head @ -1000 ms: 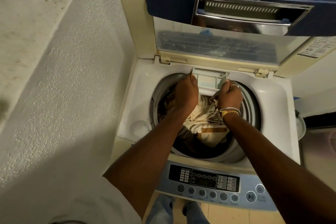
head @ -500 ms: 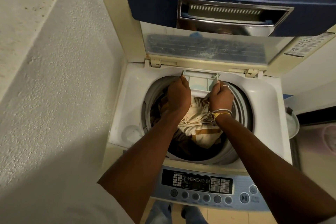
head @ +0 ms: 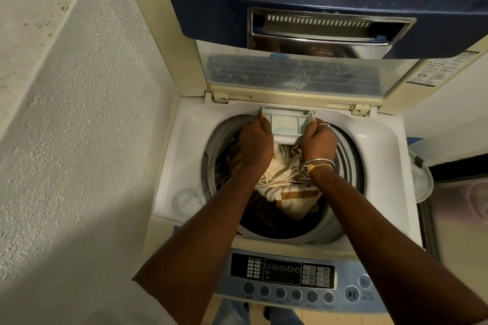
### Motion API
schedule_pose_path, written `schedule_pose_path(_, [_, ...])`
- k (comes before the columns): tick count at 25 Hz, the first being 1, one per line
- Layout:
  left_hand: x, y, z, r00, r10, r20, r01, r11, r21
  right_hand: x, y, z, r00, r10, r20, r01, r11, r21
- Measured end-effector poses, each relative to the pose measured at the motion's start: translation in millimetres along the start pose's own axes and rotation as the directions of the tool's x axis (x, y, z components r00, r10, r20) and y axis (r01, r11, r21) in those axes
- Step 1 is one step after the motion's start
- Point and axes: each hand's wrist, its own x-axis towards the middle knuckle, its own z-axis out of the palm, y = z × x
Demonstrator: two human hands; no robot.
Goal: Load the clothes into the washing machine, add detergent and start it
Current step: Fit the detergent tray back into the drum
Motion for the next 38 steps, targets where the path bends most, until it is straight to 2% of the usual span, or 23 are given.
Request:
schedule_pose_path(4, [3.7,3.6,0.6,0.998,-0.063,0.024,0.063,0.998,-0.022,13.9,-1.7,1.7,0.999,0.046,0.025,-0.045,0.999,-0.011])
schedule_pose_path(7, [9.6,5.9,2.6,0.99,-0.135,0.026,0.138,0.98,-0.142,16.4,-3.6,4.8,0.993,0.115,0.018,-0.116,0.99,0.079])
schedule_pose_path(10, [12.4,5.1,2.4,0.992,-0.127,0.012,0.126,0.963,-0.238,12.1,-4.3,8.1,0.993,0.12,0.003,-0.119,0.984,0.133])
schedule_pose_path(15, [10.0,-12.3,-3.0,0.984,-0.091,0.156,0.145,0.912,-0.385,12.1,4.7,9.8,0.991,0.131,0.033,-0.135,0.963,0.235])
schedule_pose_path(19, [2.9,-31.9,-7.1,0.954,-0.021,0.301,0.15,0.899,-0.411,0.5,19.5,9.5,0.98,0.083,0.181,-0.15,0.906,0.397])
schedule_pose_path(21, [5.2,-33.8,-10.7,0.975,0.016,0.22,0.062,0.939,-0.339,-3.9,28.9,9.7,0.971,0.031,0.238,-0.135,0.89,0.435])
schedule_pose_path(23, [5.3,-32.8,-15.5,0.995,0.098,0.033,-0.093,0.987,-0.134,-5.4,34.1,7.9,0.976,0.029,0.215,-0.117,0.903,0.413])
schedule_pose_path(25, [1.4,-31.0,-19.2,0.973,0.199,-0.119,-0.187,0.976,0.111,-6.6,38.8,4.8,0.994,0.069,0.088,-0.093,0.95,0.299])
schedule_pose_path(27, [2.0,-32.1,-19.5,0.956,0.241,-0.165,-0.206,0.957,0.204,-5.5,40.4,0.3,0.998,0.065,-0.017,-0.063,0.995,0.076])
schedule_pose_path(28, [4.4,-33.6,-19.0,0.958,0.24,-0.155,-0.206,0.956,0.21,-4.0,40.4,-1.3,0.998,0.063,-0.028,-0.063,0.998,-0.014])
schedule_pose_path(30, [9.4,-35.1,-18.2,0.969,0.221,-0.106,-0.199,0.961,0.191,0.9,39.7,-2.1,0.996,0.094,-0.003,-0.094,0.993,-0.069])
schedule_pose_path(35, [14.0,-28.7,-14.2,0.979,0.172,-0.107,-0.17,0.985,0.034,11.7,34.6,2.6,0.996,0.084,-0.003,-0.084,0.996,-0.027])
schedule_pose_path(38, [20.5,-24.0,-12.9,0.981,0.156,-0.12,-0.158,0.987,-0.007,22.1,22.7,3.7,0.991,0.132,-0.033,-0.132,0.991,0.017])
